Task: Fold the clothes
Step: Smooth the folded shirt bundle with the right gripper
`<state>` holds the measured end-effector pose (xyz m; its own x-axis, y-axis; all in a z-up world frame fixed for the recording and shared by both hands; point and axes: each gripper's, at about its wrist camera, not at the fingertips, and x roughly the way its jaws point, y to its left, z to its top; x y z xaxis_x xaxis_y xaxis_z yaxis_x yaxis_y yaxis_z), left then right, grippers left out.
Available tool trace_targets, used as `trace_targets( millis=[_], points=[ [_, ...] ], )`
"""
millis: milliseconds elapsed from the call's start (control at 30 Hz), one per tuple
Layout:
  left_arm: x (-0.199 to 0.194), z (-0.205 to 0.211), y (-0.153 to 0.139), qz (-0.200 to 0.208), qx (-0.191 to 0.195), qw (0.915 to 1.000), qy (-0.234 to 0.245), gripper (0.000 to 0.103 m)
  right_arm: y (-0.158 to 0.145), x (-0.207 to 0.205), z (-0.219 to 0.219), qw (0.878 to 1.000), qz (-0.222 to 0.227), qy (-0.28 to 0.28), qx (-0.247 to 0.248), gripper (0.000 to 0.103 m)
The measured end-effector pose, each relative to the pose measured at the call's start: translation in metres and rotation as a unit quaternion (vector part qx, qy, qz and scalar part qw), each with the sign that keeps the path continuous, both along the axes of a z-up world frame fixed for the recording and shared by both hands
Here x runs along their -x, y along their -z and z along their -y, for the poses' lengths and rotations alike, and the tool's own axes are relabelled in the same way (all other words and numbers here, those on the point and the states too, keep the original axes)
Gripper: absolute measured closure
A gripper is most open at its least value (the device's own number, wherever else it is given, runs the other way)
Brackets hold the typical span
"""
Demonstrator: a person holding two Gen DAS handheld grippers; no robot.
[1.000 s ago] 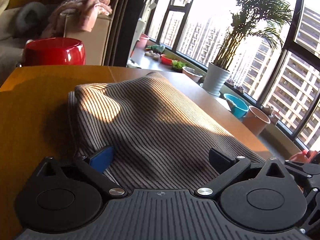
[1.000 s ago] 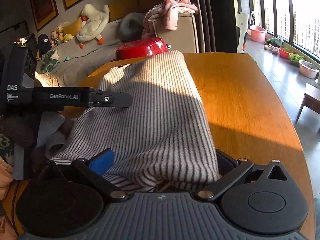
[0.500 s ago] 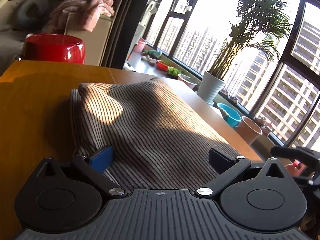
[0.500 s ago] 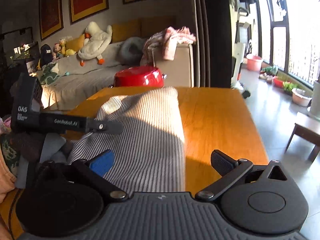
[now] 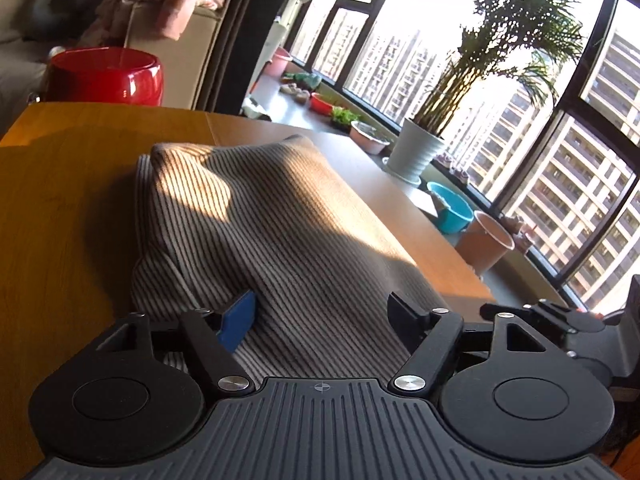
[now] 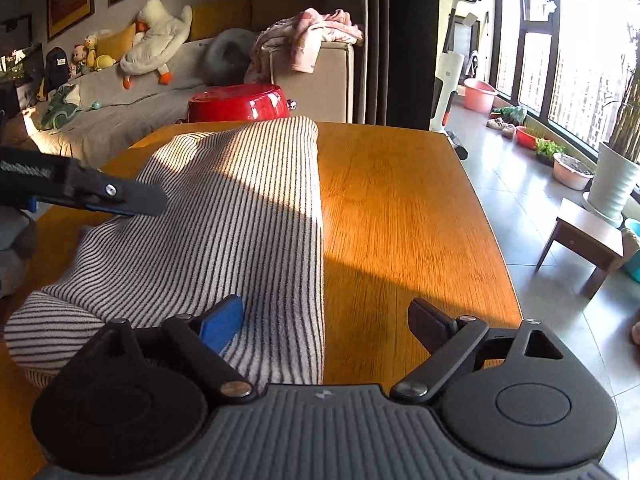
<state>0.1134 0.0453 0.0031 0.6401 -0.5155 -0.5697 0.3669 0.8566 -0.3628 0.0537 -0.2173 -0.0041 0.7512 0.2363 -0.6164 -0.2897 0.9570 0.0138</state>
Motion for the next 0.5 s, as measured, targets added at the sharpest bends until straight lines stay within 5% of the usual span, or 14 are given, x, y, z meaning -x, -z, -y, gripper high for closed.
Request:
trace_targets(
  millis=[267, 500],
  points=[
    [-0.001, -0.003, 0.004, 0.001, 0.006, 1.0000, -0.003, 0.028, -0.030, 0.012, -0.005, 0.997, 0.055, -0.037, -0.029, 0.020],
    [-0.001, -0.005, 0.001, -0.005, 0.007, 0.9999, -0.011, 0.027, -0.003, 0.005, -0.018, 0.999, -0.008, -0.045, -0.027, 0.020]
  ],
)
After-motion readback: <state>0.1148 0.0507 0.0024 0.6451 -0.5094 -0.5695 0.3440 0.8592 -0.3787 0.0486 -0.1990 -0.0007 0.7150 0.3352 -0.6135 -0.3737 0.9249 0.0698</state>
